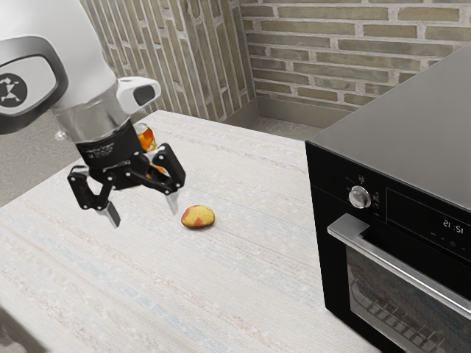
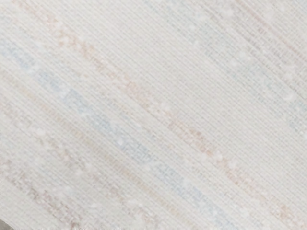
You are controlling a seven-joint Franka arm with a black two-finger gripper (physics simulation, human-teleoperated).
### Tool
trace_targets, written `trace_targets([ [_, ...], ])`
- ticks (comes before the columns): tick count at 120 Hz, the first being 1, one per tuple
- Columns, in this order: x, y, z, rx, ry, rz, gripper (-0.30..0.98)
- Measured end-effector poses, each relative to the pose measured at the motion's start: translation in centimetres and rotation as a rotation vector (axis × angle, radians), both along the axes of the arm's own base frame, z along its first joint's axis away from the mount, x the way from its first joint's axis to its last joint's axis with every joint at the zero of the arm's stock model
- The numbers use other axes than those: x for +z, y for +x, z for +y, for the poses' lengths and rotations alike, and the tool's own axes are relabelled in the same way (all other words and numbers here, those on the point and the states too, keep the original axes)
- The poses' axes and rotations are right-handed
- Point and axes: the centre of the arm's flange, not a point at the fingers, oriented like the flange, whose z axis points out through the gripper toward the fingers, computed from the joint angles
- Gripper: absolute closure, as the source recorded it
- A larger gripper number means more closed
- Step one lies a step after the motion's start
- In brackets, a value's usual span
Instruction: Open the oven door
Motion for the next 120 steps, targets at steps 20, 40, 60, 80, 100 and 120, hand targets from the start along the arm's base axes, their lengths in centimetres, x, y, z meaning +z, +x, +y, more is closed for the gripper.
trace_targets([
  [20,2.4,-5.9,-0.8,-0.004,0.006,-0.076,0.0],
  [40,3.4,-13.2,7.5,0.034,-0.183,-0.168,0.0],
  [60,3.1,-9.7,-1.8,-0.097,-0.109,-0.217,0.0],
  [80,0.0,-3.3,-10.1,-0.183,-0.041,-0.176,0.0],
  [100,1.4,-5.4,-11.8,-0.149,-0.088,-0.252,0.0],
  [120,2.1,-6.6,-15.2,-0.125,-0.113,-0.31,0.0],
])
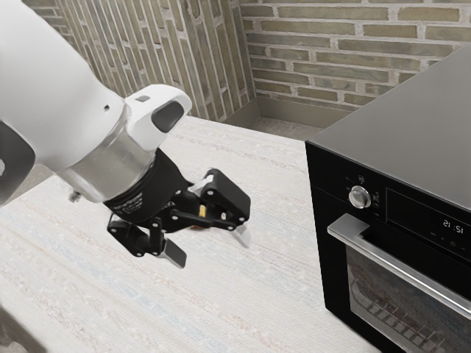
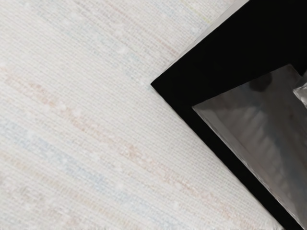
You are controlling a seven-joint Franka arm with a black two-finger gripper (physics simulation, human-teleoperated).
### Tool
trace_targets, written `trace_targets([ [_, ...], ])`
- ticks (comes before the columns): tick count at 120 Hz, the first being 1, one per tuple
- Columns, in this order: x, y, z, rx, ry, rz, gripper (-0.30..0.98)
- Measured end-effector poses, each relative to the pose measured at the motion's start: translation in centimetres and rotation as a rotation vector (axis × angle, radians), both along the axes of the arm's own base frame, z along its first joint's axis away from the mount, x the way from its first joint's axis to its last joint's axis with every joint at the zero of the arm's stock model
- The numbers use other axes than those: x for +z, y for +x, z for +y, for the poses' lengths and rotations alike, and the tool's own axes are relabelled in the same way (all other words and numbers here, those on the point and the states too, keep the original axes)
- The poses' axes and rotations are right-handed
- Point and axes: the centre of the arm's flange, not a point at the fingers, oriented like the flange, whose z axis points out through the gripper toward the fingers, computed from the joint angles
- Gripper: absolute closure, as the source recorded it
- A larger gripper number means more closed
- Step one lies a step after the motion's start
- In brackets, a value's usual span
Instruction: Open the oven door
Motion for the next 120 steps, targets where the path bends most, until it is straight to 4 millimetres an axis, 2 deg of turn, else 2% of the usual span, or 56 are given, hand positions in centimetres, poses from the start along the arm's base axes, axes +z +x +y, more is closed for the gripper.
trace_targets([
  [26,-0.2,-0.4,-4.2,0.041,-0.049,-0.038,0.0],
  [37,-0.1,-0.2,-4.6,0.069,-0.071,-0.048,0.0],
  [71,-0.6,-0.6,-7.9,0.128,-0.128,-0.056,0.0],
  [120,-1.6,-0.7,-10.6,0.268,-0.194,-0.02,0.0],
])
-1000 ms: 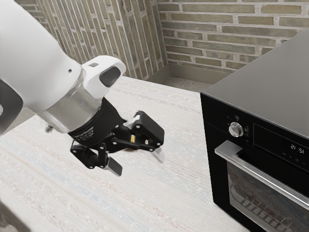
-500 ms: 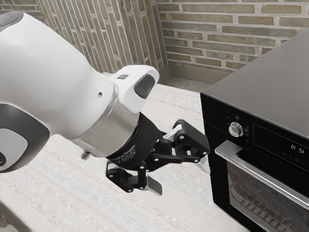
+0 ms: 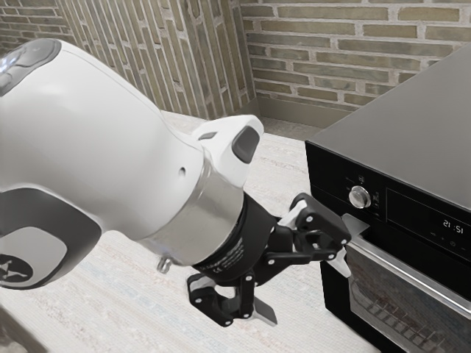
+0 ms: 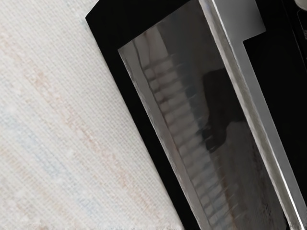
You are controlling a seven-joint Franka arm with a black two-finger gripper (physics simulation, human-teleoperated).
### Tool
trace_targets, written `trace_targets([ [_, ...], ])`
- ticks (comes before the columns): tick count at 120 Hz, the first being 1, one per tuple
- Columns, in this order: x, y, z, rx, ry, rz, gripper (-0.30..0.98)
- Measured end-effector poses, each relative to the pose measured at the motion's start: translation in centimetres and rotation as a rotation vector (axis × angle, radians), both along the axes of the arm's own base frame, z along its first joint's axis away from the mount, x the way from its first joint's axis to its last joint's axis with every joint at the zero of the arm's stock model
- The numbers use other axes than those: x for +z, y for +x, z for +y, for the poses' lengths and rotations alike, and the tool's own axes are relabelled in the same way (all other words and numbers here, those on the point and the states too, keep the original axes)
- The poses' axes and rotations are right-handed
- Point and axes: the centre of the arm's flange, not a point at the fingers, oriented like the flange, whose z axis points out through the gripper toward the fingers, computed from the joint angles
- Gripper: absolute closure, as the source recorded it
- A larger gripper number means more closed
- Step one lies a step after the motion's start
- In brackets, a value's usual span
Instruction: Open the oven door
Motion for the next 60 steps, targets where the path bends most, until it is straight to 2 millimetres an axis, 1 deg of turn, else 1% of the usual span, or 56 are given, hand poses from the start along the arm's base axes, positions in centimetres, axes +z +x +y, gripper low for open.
trace_targets([
  [24,-0.8,0.2,-1.0,0.053,-0.013,0.022,0.0],
  [40,-0.7,0.5,-1.5,0.084,-0.029,0.023,0.0],
  [60,-1.3,2.5,-1.5,0.155,-0.048,0.02,0.0],
])
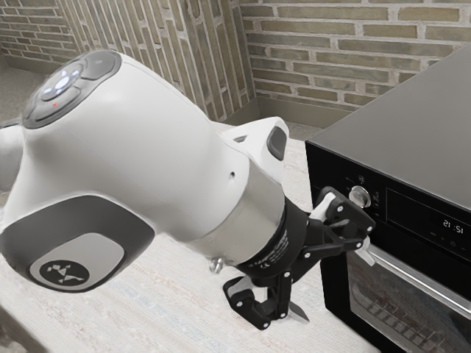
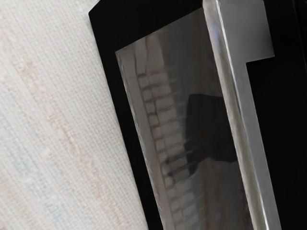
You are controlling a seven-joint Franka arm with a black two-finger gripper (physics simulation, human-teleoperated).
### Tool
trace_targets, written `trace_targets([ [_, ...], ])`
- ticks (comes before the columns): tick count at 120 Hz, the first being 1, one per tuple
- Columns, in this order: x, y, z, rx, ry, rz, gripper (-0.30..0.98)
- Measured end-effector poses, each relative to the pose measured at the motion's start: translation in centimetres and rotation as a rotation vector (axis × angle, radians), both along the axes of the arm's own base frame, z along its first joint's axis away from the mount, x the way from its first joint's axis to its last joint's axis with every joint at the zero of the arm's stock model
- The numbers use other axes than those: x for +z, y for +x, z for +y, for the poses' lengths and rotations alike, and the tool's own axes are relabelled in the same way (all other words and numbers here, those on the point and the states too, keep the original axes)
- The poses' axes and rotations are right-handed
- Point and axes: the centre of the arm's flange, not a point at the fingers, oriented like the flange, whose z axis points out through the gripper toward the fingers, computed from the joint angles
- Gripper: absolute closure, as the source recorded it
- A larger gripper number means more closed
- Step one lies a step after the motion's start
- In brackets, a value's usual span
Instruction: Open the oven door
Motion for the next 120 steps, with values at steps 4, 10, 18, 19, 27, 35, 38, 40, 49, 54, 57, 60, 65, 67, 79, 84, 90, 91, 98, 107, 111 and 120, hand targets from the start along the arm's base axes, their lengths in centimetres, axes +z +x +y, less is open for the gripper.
trace_targets([
  [4,-0.2,0.3,-0.1,0.011,-0.003,-0.001,0.0],
  [10,-0.5,0.7,-0.3,0.024,-0.005,-0.002,0.0],
  [18,-0.7,1.1,-0.3,0.042,-0.012,-0.003,0.0],
  [19,-0.8,1.2,-0.2,0.045,-0.012,-0.003,0.0],
  [27,-1.0,1.6,-0.2,0.061,-0.017,-0.005,0.0],
  [35,-1.6,2.1,-0.5,0.075,-0.014,-0.005,0.0],
  [38,-1.9,2.4,-0.5,0.082,-0.012,-0.004,0.0],
  [40,-2.1,2.6,-0.6,0.085,-0.012,-0.005,0.0],
  [49,-2.5,3.0,-0.8,0.095,-0.015,-0.008,0.0],
  [54,-2.5,3.1,-1.0,0.098,-0.019,-0.013,0.0],
  [57,-2.4,3.2,-1.1,0.1,-0.024,-0.018,0.0],
  [60,-2.3,3.3,-1.2,0.102,-0.027,-0.023,0.0],
  [65,-2.1,3.5,-1.3,0.105,-0.032,-0.028,0.0],
  [67,-2.1,3.5,-1.2,0.108,-0.033,-0.029,0.0],
  [79,-2.2,4.2,-0.7,0.128,-0.037,-0.035,0.0],
  [84,-2.3,4.4,-0.6,0.131,-0.038,-0.036,0.0],
  [90,-2.5,4.7,-0.6,0.137,-0.037,-0.038,0.0],
  [91,-2.6,4.8,-0.5,0.139,-0.037,-0.037,0.0],
  [98,-2.9,5.4,-0.1,0.153,-0.041,-0.034,0.0],
  [107,-3.5,6.1,0.4,0.17,-0.052,-0.021,0.0],
  [111,-3.9,6.5,0.6,0.177,-0.058,-0.011,0.0],
  [120,-4.8,7.1,0.8,0.188,-0.069,0.01,0.0],
])
